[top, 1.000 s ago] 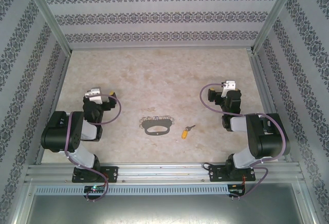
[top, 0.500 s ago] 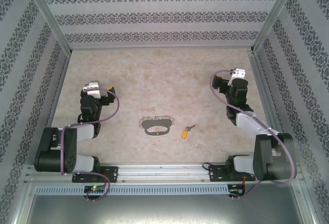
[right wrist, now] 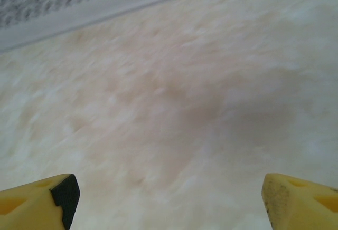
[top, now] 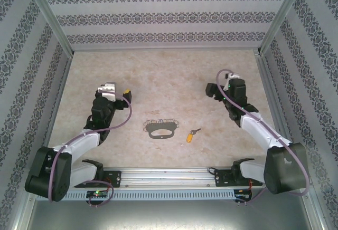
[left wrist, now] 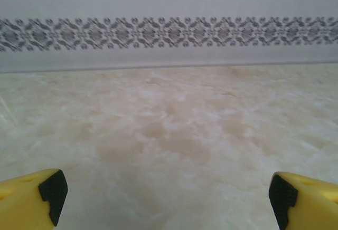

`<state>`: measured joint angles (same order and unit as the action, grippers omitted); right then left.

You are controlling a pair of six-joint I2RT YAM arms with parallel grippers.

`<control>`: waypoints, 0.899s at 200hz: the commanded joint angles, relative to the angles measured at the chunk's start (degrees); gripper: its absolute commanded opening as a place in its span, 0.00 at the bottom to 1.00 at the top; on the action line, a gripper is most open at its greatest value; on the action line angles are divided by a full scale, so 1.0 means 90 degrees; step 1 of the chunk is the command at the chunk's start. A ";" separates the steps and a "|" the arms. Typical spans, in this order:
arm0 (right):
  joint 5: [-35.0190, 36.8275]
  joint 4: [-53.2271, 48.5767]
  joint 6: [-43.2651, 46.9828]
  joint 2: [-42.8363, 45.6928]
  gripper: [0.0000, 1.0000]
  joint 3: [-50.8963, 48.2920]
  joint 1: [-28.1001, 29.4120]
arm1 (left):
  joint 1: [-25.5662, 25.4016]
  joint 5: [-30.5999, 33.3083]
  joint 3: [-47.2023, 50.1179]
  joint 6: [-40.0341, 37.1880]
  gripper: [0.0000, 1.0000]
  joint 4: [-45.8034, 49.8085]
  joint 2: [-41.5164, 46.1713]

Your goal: Put the keys on the keyring

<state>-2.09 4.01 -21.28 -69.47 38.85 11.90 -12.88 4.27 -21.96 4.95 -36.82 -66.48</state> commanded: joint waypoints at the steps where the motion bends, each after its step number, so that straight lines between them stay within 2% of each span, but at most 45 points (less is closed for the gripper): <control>1: 0.0063 -0.0642 0.0032 0.0273 0.89 -0.0096 0.0725 | -0.0100 -0.0248 -0.0236 0.0906 0.97 0.0868 0.0208; 38: 0.0175 -0.0685 -0.0167 0.0121 0.83 -0.0381 0.1859 | -0.0116 -0.0911 -0.0472 0.1662 0.93 0.1465 0.0443; 79: 0.0825 -0.0996 -0.0103 -0.0544 0.83 -0.0162 0.3077 | -0.0115 -0.1387 -0.0716 0.1616 0.92 0.1659 0.0495; 118: 0.0467 -0.0836 -0.0143 -0.0845 0.73 -0.0290 0.3244 | -0.0118 -0.2012 -0.0843 0.1508 0.93 0.1494 0.0376; 147: 0.0160 -0.0827 -0.0028 -0.0816 0.66 -0.0353 0.3258 | -0.0115 -0.2236 -0.0921 0.1587 0.90 0.1428 0.0269; 180: -0.0101 -0.0847 0.0050 -0.0901 0.63 -0.0371 0.3261 | -0.0114 -0.2621 -0.1147 0.1854 0.84 0.1511 0.0082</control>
<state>-0.54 -3.44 -22.04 -76.99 36.18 40.66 -13.45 -15.00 -29.23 18.85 -23.68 -64.69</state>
